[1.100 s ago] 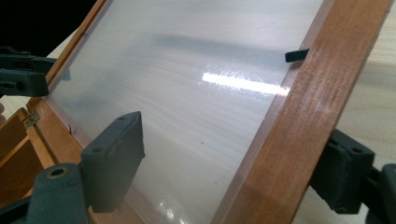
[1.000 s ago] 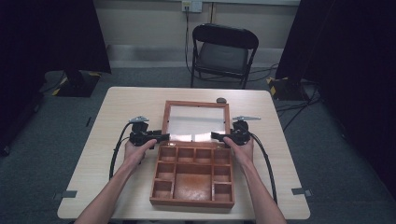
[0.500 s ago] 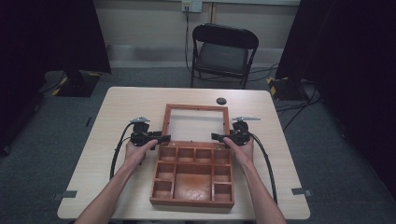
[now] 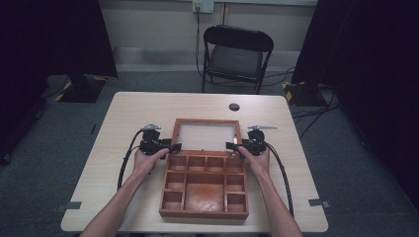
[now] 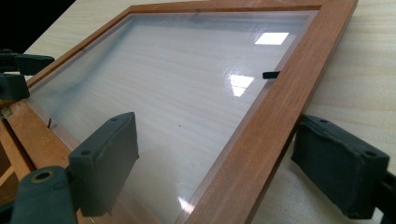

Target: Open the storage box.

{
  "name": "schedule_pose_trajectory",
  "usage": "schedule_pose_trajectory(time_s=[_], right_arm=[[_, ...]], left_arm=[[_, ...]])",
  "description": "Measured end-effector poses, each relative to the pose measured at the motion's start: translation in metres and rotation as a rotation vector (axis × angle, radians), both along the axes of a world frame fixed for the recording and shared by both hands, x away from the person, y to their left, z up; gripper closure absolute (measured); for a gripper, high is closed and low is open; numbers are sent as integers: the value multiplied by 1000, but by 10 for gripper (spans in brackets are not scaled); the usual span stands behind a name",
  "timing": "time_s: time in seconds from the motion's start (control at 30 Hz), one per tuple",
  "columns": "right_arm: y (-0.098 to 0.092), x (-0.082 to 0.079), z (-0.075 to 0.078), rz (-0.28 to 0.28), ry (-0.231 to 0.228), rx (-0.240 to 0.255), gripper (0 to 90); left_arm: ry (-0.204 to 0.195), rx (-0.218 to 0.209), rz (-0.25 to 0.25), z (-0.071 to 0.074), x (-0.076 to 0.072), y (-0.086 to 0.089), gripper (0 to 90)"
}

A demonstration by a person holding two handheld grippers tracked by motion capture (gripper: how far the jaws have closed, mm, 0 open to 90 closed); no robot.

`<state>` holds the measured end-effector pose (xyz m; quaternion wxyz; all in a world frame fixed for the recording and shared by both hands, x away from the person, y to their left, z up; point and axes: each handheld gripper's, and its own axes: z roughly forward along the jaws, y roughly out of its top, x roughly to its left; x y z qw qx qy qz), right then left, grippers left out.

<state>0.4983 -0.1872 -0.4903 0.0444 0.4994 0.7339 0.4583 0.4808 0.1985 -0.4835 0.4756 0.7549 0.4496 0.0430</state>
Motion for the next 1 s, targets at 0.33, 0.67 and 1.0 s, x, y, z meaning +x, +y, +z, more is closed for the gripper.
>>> schedule_pose_trajectory(time_s=[0.33,0.67,1.0], right_arm=[[-4,-4,4,-33,-32,-44,149],[-12,-13,17,-15,-43,-32,168],[-24,-31,28,-21,-67,-39,174]], left_arm=[[7,-1,13,-1,1,-3,304],[-14,8,10,8,-5,2,286],[-33,48,17,19,-21,27,268]])
